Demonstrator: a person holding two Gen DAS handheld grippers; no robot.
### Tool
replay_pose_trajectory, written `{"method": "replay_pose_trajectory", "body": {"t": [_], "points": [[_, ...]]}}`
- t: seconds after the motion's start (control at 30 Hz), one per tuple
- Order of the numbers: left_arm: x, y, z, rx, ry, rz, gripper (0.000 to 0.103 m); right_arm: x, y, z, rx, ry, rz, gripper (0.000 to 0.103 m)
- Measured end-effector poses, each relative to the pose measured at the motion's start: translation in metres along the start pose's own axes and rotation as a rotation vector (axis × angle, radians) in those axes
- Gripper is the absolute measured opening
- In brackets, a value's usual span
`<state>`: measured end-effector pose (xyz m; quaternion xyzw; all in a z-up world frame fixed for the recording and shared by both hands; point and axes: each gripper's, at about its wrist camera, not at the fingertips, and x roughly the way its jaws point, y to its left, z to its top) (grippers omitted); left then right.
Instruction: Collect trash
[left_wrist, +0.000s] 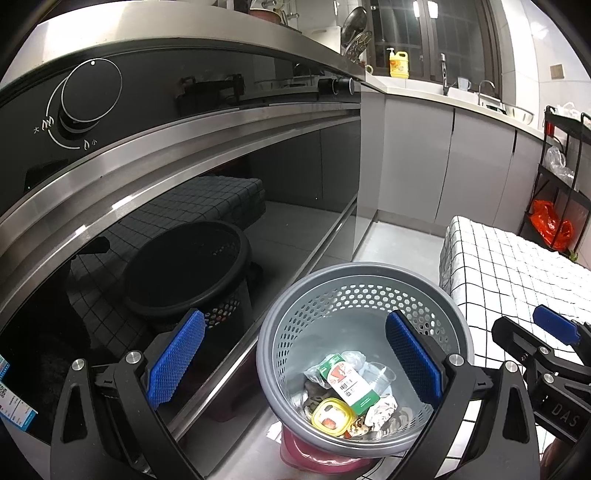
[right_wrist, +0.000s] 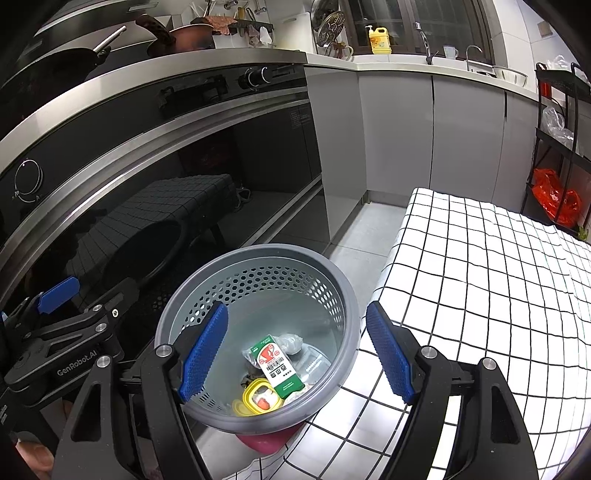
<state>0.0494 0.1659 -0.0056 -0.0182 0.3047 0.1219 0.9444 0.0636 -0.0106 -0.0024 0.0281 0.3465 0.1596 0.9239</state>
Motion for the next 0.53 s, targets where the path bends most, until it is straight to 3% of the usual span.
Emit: {"method": "replay_pose_trajectory", "body": {"t": [0.53], "points": [[0.0009,0.0006,0.0008,-0.004,0.006,0.0,0.096,0.0001,0.0002,-0.0002,0.001,-0.001,0.0,0.074]]}}
